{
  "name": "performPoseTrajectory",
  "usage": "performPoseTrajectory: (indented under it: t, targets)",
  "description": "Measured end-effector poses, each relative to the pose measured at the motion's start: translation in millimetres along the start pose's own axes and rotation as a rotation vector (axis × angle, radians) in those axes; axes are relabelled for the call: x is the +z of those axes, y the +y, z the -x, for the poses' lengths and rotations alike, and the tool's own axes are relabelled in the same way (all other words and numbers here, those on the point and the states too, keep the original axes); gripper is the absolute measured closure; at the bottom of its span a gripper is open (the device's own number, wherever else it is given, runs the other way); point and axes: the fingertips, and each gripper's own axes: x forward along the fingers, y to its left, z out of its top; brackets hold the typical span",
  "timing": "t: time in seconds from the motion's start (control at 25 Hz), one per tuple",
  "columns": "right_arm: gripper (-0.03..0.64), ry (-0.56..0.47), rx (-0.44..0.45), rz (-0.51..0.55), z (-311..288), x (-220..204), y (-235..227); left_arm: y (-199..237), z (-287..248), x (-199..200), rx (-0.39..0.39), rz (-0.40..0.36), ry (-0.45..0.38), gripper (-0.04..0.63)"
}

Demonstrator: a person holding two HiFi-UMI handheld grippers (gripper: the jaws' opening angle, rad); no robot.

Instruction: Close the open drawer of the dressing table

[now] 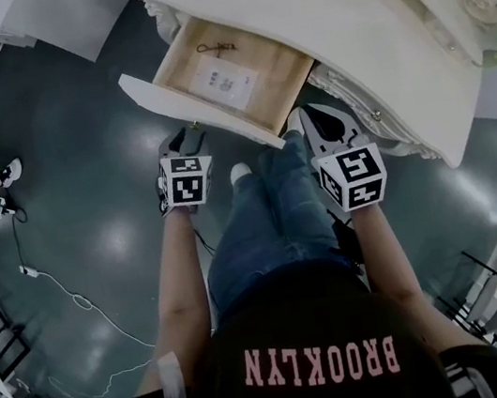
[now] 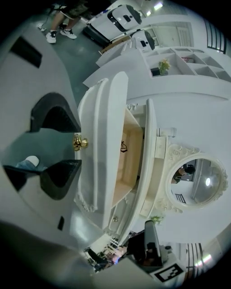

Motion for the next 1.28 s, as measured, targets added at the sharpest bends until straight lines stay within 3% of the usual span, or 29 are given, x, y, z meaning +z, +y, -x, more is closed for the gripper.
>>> performPoseTrajectory:
  t: [0.16,0.28,1.28]
  targets:
    - [0.626,0.016,-0.008,-0.026,1,-13,-3,0,-8,3,0.002,-0.036,0.002,0.419]
    - [0.626,0.011,-0.008,-0.029,0,-12,-5,1,-11,5,0.011,-0.063,0.005,0.477]
    - [0.626,0.02,-0.041,-0.054,3,-11,-40,-6,-45,43,-0.011,-0.088,-0.004,0.479]
